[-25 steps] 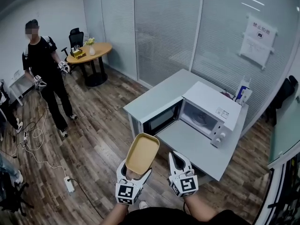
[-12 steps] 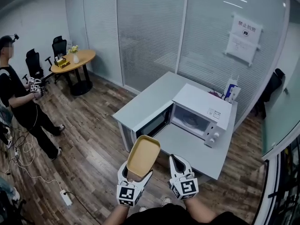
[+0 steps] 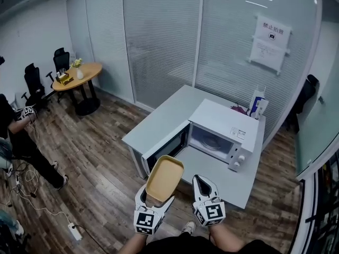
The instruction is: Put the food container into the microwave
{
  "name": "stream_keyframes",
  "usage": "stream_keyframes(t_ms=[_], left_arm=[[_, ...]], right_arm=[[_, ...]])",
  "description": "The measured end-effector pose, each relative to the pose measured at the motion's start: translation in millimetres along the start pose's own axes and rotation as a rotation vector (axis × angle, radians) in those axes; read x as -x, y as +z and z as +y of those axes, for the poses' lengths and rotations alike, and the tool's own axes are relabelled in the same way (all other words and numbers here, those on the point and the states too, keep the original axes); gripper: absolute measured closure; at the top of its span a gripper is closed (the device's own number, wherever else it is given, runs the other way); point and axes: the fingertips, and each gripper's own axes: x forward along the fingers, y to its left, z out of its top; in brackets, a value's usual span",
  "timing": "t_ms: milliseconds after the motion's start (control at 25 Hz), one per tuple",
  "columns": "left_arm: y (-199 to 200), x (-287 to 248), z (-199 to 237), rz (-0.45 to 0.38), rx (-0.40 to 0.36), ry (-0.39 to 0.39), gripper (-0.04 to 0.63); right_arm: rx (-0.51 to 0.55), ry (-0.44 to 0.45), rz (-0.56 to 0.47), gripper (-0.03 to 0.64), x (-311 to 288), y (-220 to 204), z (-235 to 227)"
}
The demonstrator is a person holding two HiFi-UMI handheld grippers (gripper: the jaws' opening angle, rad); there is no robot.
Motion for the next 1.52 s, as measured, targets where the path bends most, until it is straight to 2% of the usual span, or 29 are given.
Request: stream_keyframes(t_ms=[320, 640, 720, 800, 1200, 1520], left_arm=[[1.2, -41.8, -6.7, 0.024, -0.019, -0.012, 0.118], [2.9, -101.8, -21.6, 0.029, -0.03, -0.033, 0.118], [2.0, -116.8, -26.5, 0.038, -0.054, -0.035, 0.118], [-2.5, -130.9, -31.6, 0.06, -0.078, -0.038, 0.118], [-27.2, -189.4, -50.8, 0.121, -0.072, -0.036, 0.118], [-51.1, -230.7, -55.5, 0.181, -0.076, -0.101, 0.118]], right_arm=[[-0.02, -0.027, 0.004, 0.612, -17.5, -8.5, -39.3], [-0.024, -0.076, 0.011, 0.612, -27.6, -20.0, -103.5], [-0.03, -0.082, 0.007, 0.612, -31.0, -21.0, -119.0], [-0.047, -0.085, 0.005, 0.612, -33.3, -22.7, -133.3], [-0.037, -0.119, 0.014, 0.612, -36.4, -34.6, -192.0], [-0.056, -0.166, 0.057, 0.612, -45.2, -56.7, -218.6]])
